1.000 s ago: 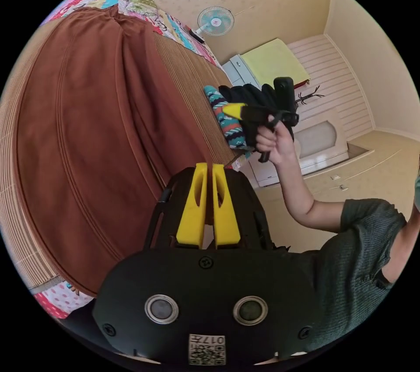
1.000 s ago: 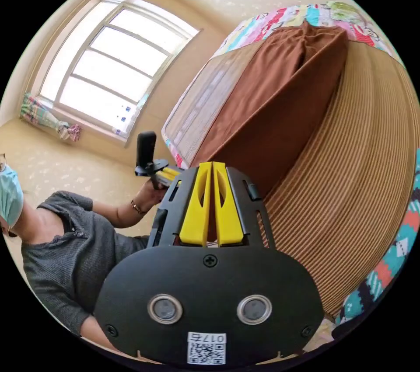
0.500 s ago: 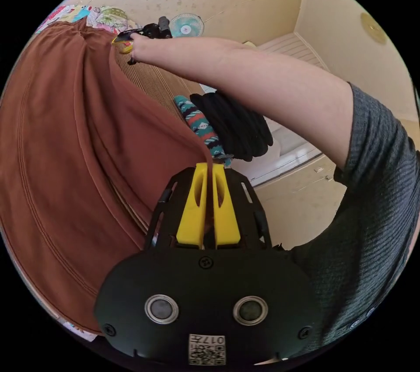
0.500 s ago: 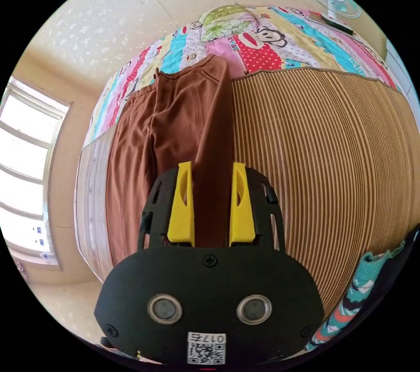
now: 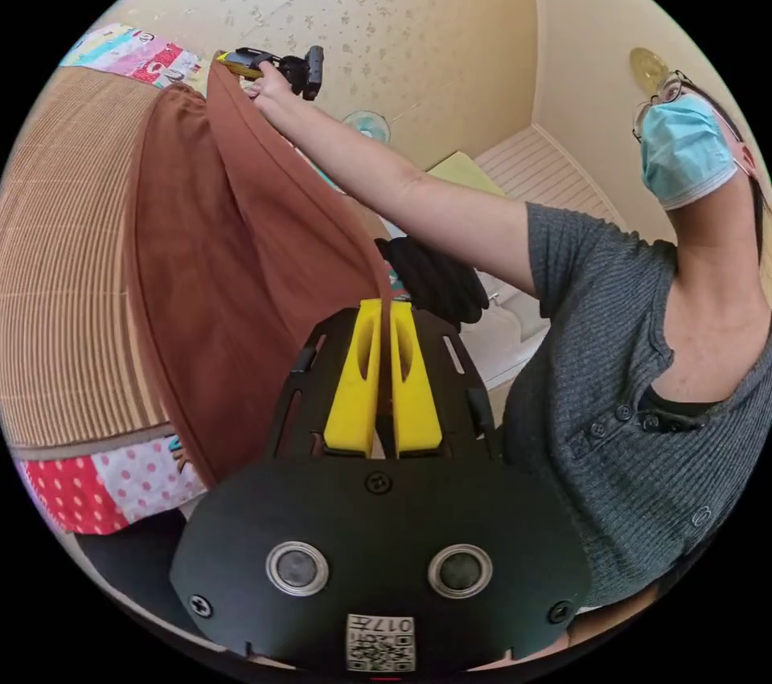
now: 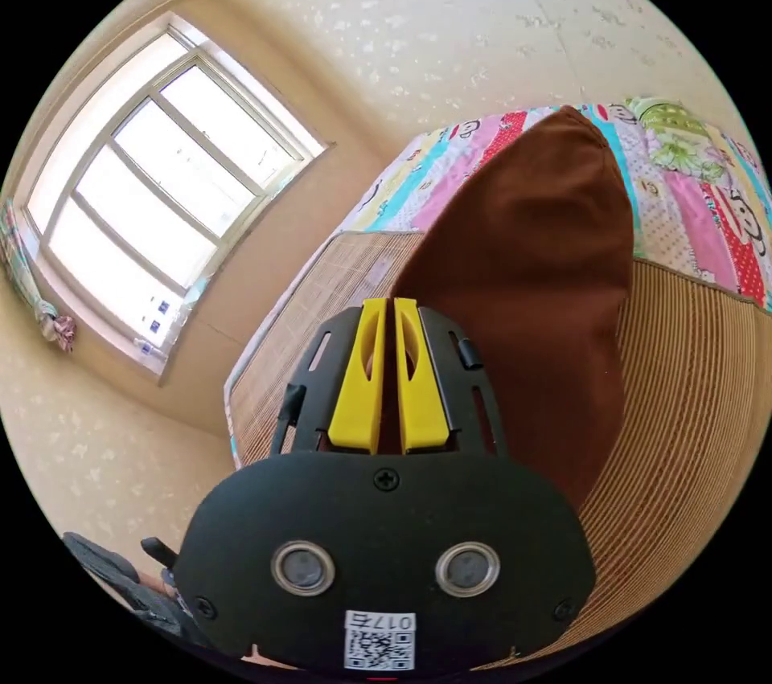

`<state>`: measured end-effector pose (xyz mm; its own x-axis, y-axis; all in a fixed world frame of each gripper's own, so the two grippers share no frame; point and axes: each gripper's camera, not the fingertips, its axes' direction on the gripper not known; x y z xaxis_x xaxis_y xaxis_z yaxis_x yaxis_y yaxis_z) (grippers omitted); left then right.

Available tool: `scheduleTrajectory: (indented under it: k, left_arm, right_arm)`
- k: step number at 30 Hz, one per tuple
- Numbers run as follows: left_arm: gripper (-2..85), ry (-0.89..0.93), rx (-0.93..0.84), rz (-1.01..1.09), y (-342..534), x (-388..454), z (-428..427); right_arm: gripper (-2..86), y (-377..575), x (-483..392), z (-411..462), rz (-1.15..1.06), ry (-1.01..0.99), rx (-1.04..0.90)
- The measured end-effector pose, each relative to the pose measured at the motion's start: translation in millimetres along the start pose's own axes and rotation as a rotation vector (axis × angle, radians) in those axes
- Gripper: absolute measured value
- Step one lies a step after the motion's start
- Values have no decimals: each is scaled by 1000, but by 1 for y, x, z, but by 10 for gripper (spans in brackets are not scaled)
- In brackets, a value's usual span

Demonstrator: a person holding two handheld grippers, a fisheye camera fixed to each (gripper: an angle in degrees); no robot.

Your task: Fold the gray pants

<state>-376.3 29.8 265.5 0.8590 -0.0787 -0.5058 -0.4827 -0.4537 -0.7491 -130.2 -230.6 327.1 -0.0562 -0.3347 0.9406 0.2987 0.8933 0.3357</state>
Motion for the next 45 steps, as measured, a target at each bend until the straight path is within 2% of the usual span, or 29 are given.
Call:
scheduleTrajectory:
  k: [3,5,8,10,13,18,21,23,27,31,35,39,42,45]
  left_arm:
    - [-5,-184,-40,-148,7,-42,0]
    - [-5,-169,-79,-206,9,-69,5]
    - [-5,-86,-82,-290,16,-104,11]
    - [-4,-102,-88,-308,19,-112,16]
    - [-4,-143,-97,-317,22,-116,24]
    - [-3,-221,-92,-337,24,-122,45]
    - [-3,-250,-125,-354,27,-136,67]
    - [-2,-250,-121,-348,26,-139,71]
    - [-2,-341,-171,-285,18,-130,86]
    - [0,-407,-197,-245,15,-128,103]
    - [1,-472,-228,-175,14,-126,120]
    - [2,-598,-355,-48,-6,-92,133]
    - [2,-548,-247,89,-8,-48,109]
    - [4,-431,-154,113,10,-44,93]
  right_arm:
    - [50,50,10,-14,44,-93,-19]
    - [64,96,11,-30,34,-88,-85]
    - [72,194,14,-65,32,49,-197]
    - [75,276,18,-97,101,140,-219]
    - [77,362,17,-122,220,45,-171]
    - [70,441,10,-125,371,-112,-26]
    - [58,451,20,-121,428,-213,-5]
    - [61,445,13,-122,393,-189,-31]
    - [83,430,-28,-121,257,21,-121]
    - [57,438,-54,-98,82,219,-196]
    - [36,442,-55,-91,105,174,-261]
    - [26,425,-62,-105,84,105,-280]
    - [22,417,-83,-140,39,60,-178]
    - [22,428,-90,-148,-25,159,-193]
